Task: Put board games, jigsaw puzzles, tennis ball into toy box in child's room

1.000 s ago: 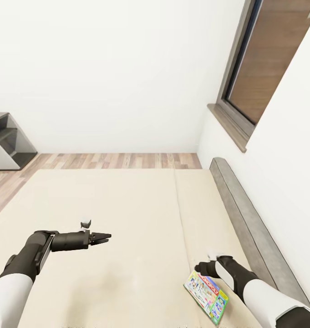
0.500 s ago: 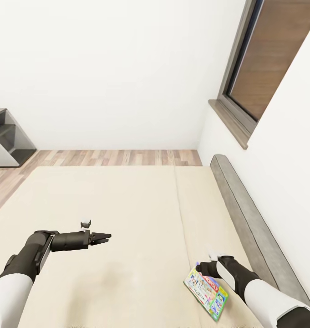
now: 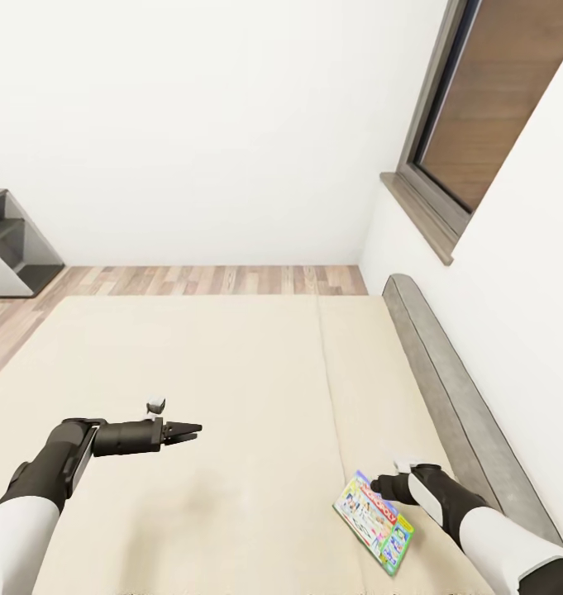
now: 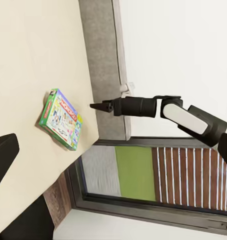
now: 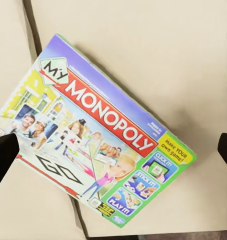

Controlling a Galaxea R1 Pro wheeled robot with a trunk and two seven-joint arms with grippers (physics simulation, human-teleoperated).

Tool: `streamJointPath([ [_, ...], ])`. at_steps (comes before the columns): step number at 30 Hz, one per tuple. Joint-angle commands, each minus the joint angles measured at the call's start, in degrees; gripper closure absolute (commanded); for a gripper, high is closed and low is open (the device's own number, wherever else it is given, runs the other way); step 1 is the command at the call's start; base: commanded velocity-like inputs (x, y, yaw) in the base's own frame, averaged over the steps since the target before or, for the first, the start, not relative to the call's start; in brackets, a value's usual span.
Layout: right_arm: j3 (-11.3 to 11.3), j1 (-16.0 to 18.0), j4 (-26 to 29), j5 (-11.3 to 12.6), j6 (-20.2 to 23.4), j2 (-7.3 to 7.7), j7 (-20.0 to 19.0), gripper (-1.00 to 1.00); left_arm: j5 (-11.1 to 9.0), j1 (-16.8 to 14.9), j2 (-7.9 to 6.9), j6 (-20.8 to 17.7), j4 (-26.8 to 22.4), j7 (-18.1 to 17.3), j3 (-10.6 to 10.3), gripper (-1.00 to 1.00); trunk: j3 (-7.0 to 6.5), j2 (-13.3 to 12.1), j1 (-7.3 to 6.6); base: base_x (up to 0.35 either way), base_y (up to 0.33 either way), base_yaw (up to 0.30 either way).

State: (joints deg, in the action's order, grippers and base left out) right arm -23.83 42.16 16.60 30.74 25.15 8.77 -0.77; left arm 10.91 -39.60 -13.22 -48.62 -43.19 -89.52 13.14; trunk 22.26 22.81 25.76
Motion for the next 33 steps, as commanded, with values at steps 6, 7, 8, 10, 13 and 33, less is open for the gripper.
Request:
streamJointPath([
  [6, 0.0, 0.0, 0.1, 0.2, 0.1, 0.71, 0.0, -1.0, 0.6, 0.0, 0.07, -0.6, -0.1, -0.5, 0.1, -1.0, 0.65, 0.1, 0.03, 0.0, 0.0, 0.0],
  [7, 0.0, 0.0, 0.1, 0.2, 0.1, 0.75, 0.0, -1.0, 0.6, 0.0, 0.06, -0.6, -0.1, -0.5, 0.1, -1.0, 0.75, 0.1, 0.03, 0.0, 0.0, 0.0],
  [8, 0.0, 0.0, 0.2, 0.2, 0.1, 0.78, 0.0, -1.0, 0.6, 0.0, 0.07, -0.6, -0.1, -0.5, 0.1, -1.0, 0.84, 0.1, 0.03, 0.0, 0.0, 0.0],
  [10, 0.0, 0.0, 0.2, 0.2, 0.0, 0.84, 0.0, -1.0, 0.6, 0.0, 0.07, -0.6, -0.1, -0.5, 0.1, -1.0, 1.02, 0.1, 0.03, 0.0, 0.0, 0.0],
  [13, 0.0, 0.0, 0.2, 0.2, -0.1, 0.85, 0.0, -1.0, 0.6, 0.0, 0.1, -0.6, -0.1, -0.5, 0.2, -1.0, 1.3, 0.1, 0.03, 0.0, 0.0, 0.0],
  [33, 0.2, 0.0, 0.3, 0.2, -0.2, 0.7, 0.0, -1.0, 0.6, 0.0, 0.08, -0.6, -0.1, -0.5, 0.2, -1.0, 2.38, 0.1, 0.03, 0.0, 0.0, 0.0],
])
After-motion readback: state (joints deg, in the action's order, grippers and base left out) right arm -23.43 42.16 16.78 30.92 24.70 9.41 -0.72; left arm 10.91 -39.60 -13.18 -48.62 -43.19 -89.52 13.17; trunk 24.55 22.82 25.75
